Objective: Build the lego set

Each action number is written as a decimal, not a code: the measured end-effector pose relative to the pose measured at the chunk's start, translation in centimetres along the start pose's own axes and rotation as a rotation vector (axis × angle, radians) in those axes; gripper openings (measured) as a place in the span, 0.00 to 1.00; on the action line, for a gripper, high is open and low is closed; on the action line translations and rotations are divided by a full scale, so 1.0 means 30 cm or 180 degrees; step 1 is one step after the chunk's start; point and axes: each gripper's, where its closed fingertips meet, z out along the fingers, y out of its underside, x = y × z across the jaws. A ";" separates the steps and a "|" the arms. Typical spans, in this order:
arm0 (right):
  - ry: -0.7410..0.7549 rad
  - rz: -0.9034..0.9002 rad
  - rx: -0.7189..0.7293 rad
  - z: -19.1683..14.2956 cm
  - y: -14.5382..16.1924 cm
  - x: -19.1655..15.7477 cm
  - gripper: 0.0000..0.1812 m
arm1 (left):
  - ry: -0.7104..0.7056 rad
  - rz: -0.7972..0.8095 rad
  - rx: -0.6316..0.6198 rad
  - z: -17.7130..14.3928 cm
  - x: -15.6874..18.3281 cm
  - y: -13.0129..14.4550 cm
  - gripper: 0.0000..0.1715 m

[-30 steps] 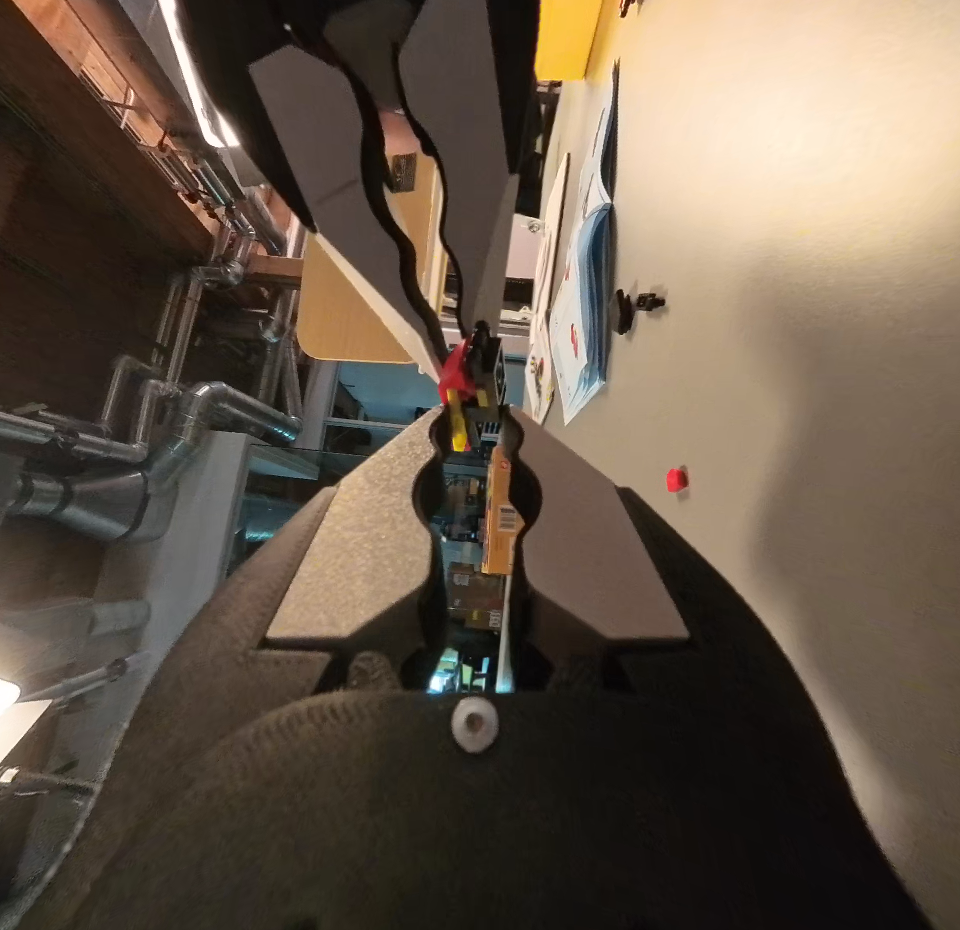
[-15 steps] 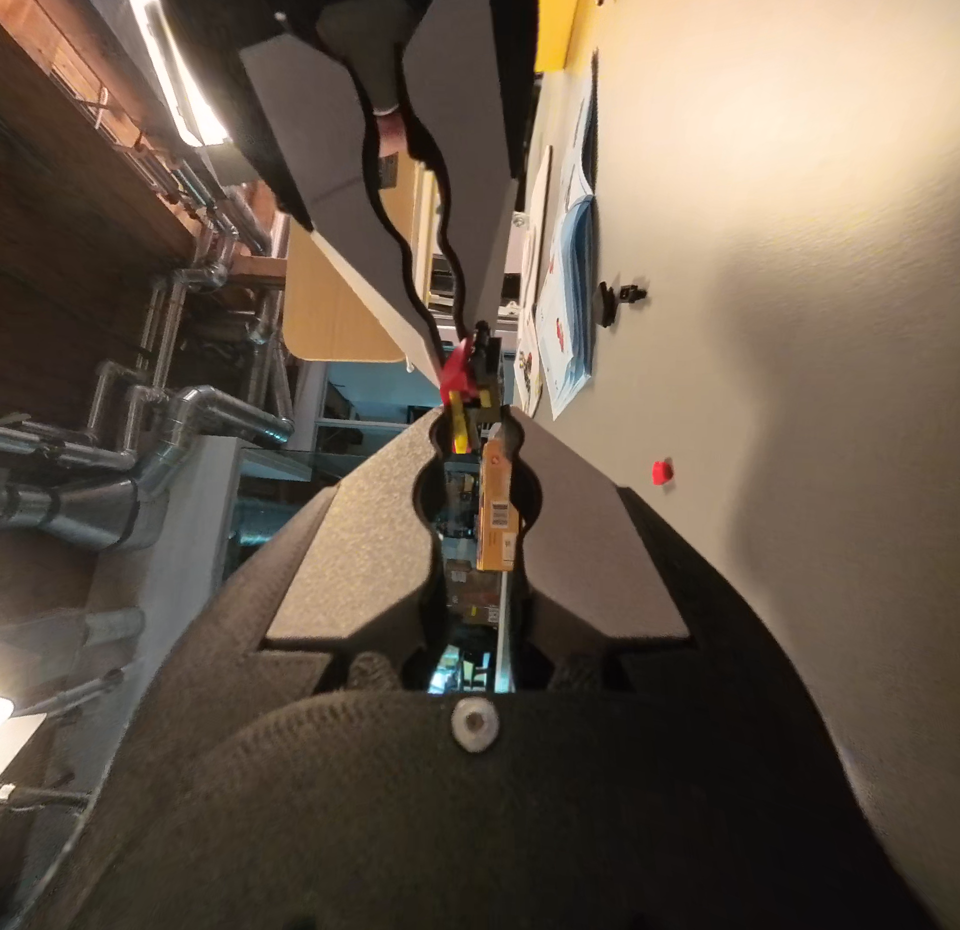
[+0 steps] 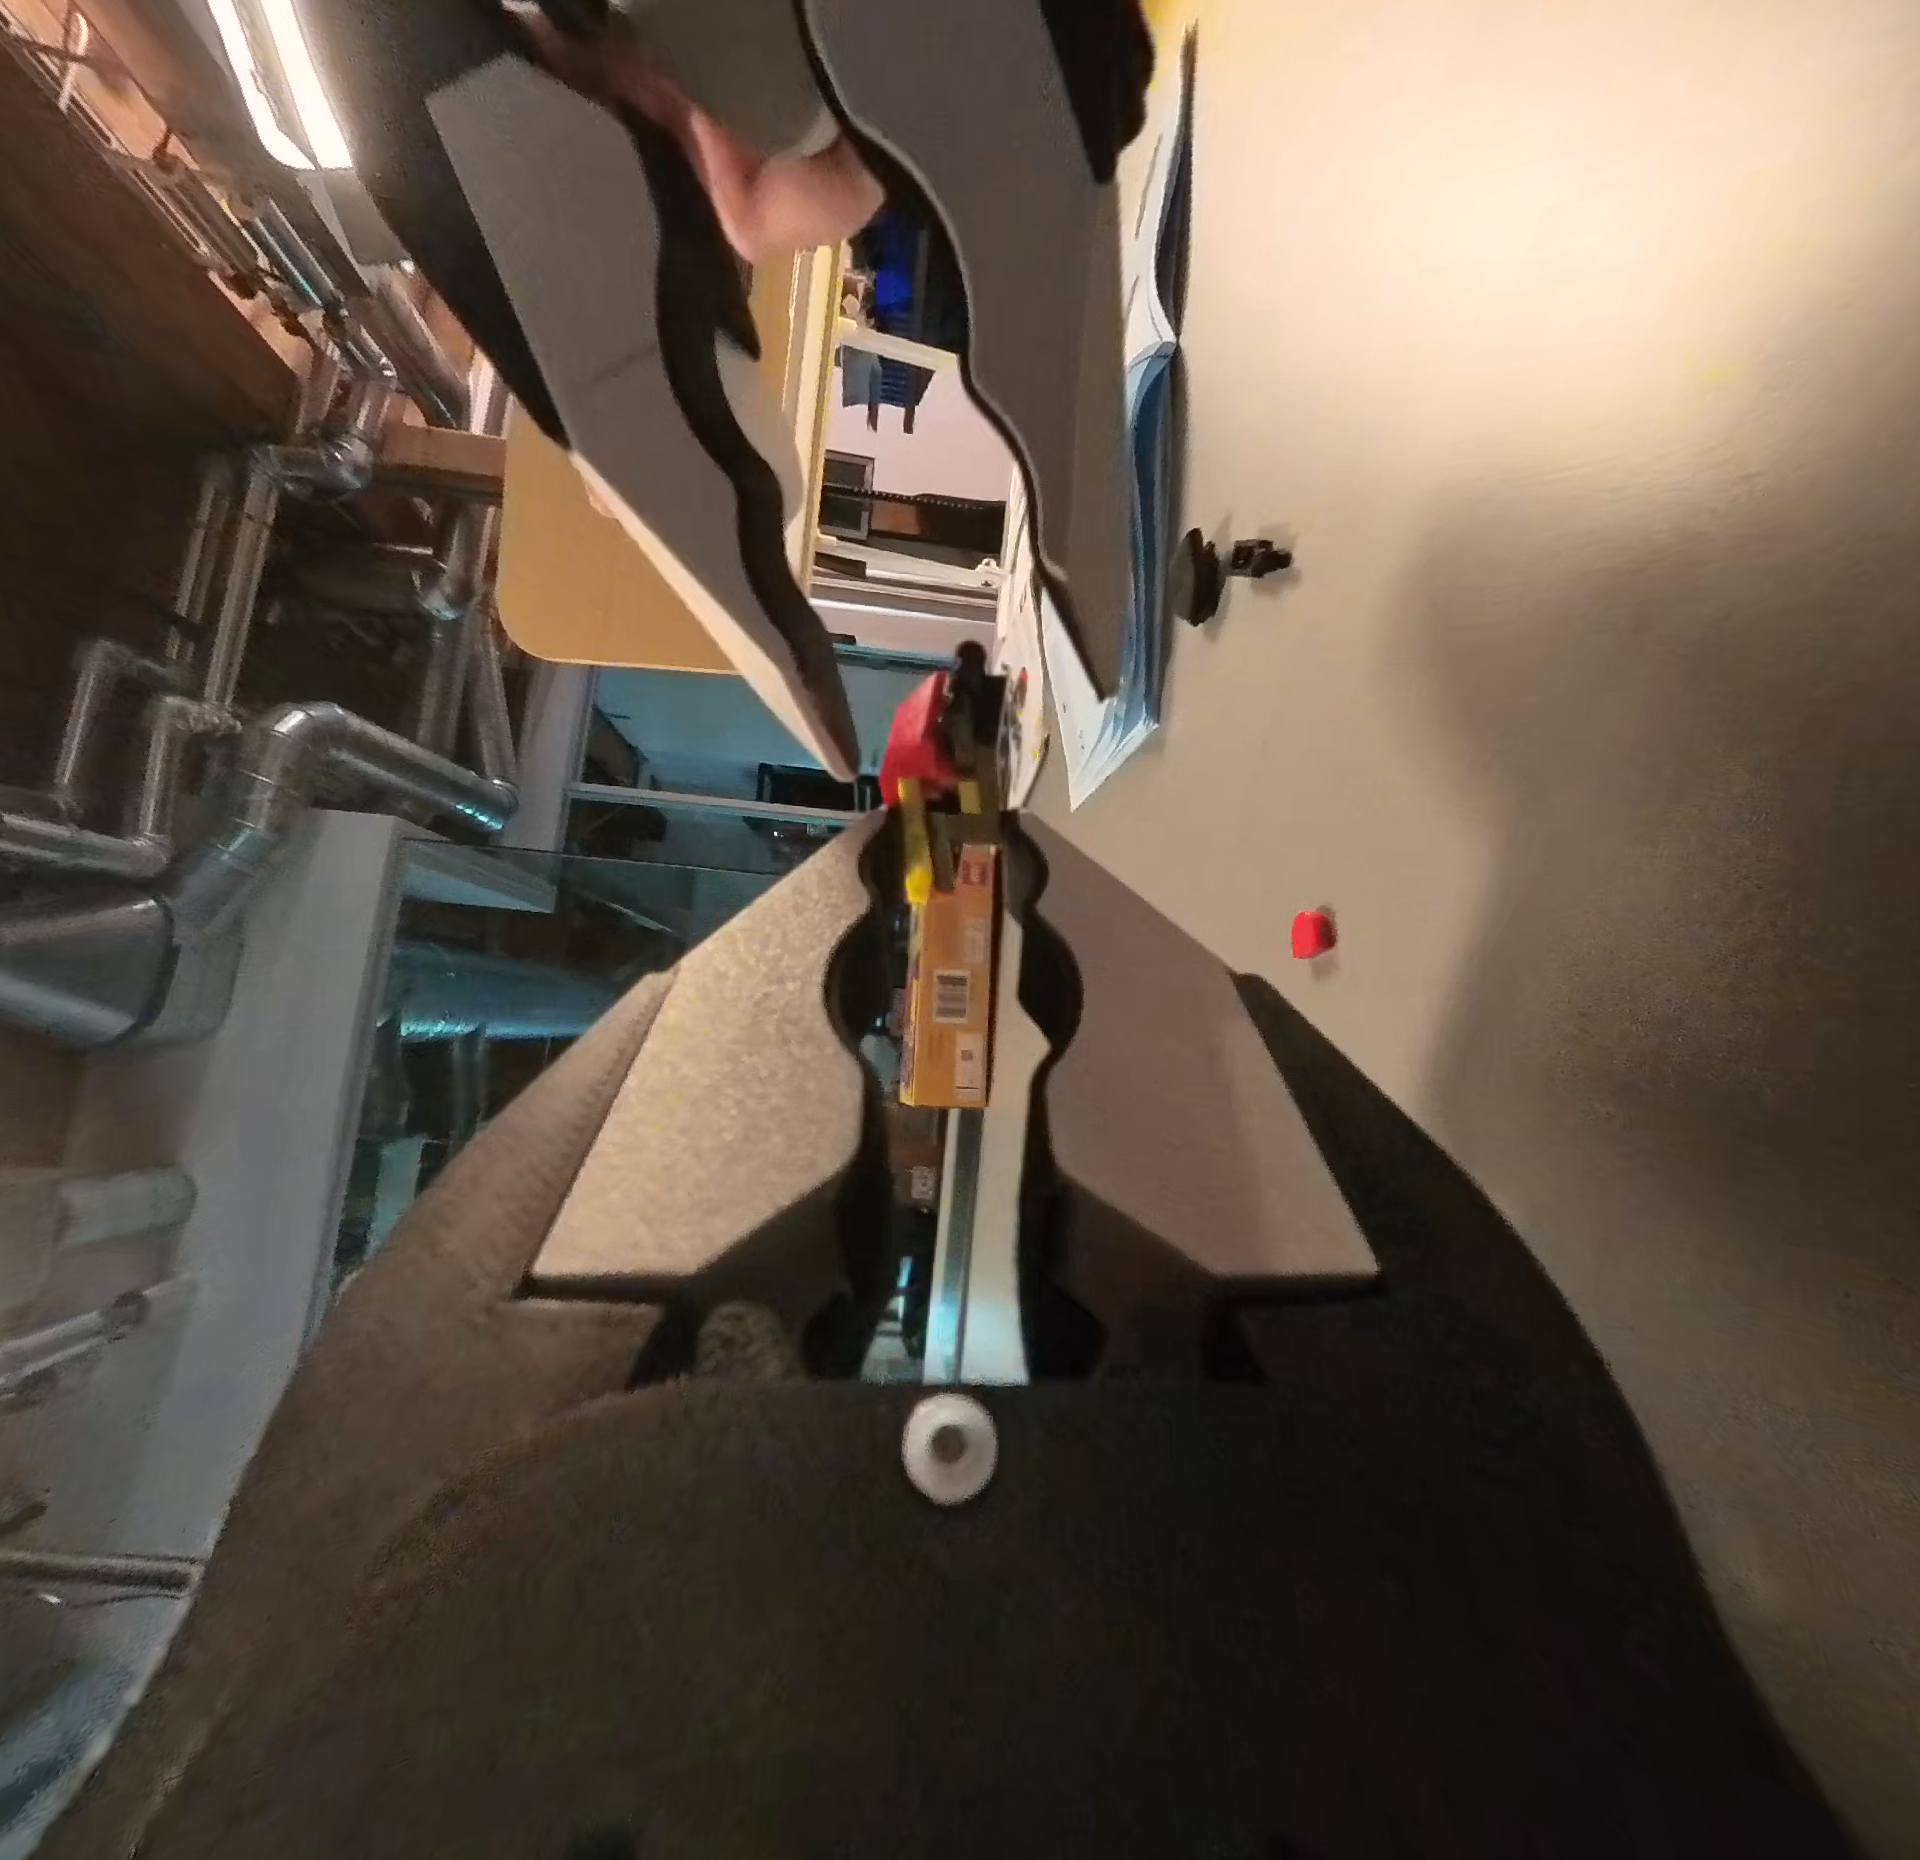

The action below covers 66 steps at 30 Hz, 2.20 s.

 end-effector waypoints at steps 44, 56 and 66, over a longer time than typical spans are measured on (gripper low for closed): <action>0.0089 0.1257 0.0568 -0.028 0.019 -0.070 0.19 | 0.0715 -0.1144 0.0300 -0.049 0.030 -0.037 0.06; 0.0834 0.0616 -0.0611 0.051 0.082 -0.030 0.10 | 0.0478 -0.0762 0.0076 -0.049 0.027 -0.058 0.05; 0.0906 0.0399 0.0619 -0.004 -0.048 -0.043 0.10 | 0.0641 -0.0940 0.0625 -0.066 0.039 -0.106 0.21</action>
